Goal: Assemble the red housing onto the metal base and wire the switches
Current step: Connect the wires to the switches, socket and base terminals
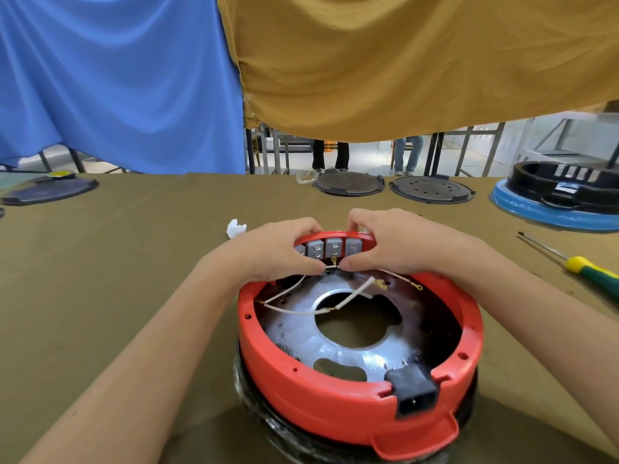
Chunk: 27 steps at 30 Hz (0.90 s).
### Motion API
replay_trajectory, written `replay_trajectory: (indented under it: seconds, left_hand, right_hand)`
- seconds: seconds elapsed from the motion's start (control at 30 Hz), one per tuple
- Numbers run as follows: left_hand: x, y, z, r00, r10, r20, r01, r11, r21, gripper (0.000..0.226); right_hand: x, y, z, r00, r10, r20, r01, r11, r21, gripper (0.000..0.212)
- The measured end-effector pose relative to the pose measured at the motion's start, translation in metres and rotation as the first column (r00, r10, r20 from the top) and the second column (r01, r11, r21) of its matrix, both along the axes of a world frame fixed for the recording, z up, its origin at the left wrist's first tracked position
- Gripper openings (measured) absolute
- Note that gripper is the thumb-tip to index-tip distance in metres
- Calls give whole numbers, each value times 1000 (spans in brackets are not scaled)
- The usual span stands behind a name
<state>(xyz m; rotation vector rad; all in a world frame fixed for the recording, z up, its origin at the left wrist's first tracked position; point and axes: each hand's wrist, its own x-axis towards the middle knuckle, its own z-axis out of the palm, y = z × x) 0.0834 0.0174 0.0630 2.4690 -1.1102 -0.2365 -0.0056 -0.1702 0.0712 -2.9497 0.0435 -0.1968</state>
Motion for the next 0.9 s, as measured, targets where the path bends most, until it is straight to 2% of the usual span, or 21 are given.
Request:
replay_trajectory:
  seconds: [0.1, 0.2, 0.23, 0.3, 0.37, 0.47, 0.5, 0.57, 0.6, 0.7, 0.77, 0.9]
  left_hand:
    - [1, 1, -1, 999, -1, -33, 1, 1000, -14, 29]
    - [1, 3, 0, 993, 5, -115, -10, 999, -43, 29]
    - [1, 3, 0, 993, 3, -119, -9, 999, -45, 30]
    - [0, 3, -1, 995, 4, -105, -7, 999, -36, 31]
    - [-1, 2, -1, 995, 7, -98, -11, 999, -40, 30]
    - [-2, 2, 0, 996, 13, -88, -16, 999, -31, 31]
    - [-2, 2, 0, 996, 15, -83, -18, 1000, -25, 31]
    - [-2, 1, 0, 997, 18, -72, -19, 1000, -18, 31]
    - [-3, 1, 0, 997, 16, -69, -17, 1000, -15, 31]
    - [-2, 1, 0, 998, 10, -67, -10, 1000, -10, 31]
    - [-2, 2, 0, 997, 11, -70, -12, 1000, -14, 32]
    - [-3, 3, 1, 996, 7, -84, -9, 1000, -19, 35]
  right_hand:
    - [0, -2, -3, 1000, 17, 2, -17, 999, 48, 33]
    - [-11, -16, 8, 999, -12, 40, 0, 959, 282, 29]
    - [-16, -21, 16, 995, -28, 95, -2, 955, 296, 26]
    - [-25, -27, 33, 990, -10, 140, -22, 975, 223, 17]
    - [-32, -19, 40, 998, 41, 40, -45, 994, 104, 14]
    - [-32, 6, 28, 996, 30, -84, -44, 984, -171, 11]
    - [-31, 15, 21, 996, 21, -90, -43, 967, -252, 11]
    - [-29, 26, 12, 996, -22, -88, -8, 944, -331, 24]
    - [-28, 27, 9, 996, -38, -84, 9, 947, -320, 26]
    - [-26, 22, 9, 993, -102, -50, 90, 976, -201, 6]
    - [-26, 24, 7, 991, -127, -32, 121, 982, -144, 11]
    - [-29, 18, 10, 992, -113, 54, 119, 983, -143, 11]
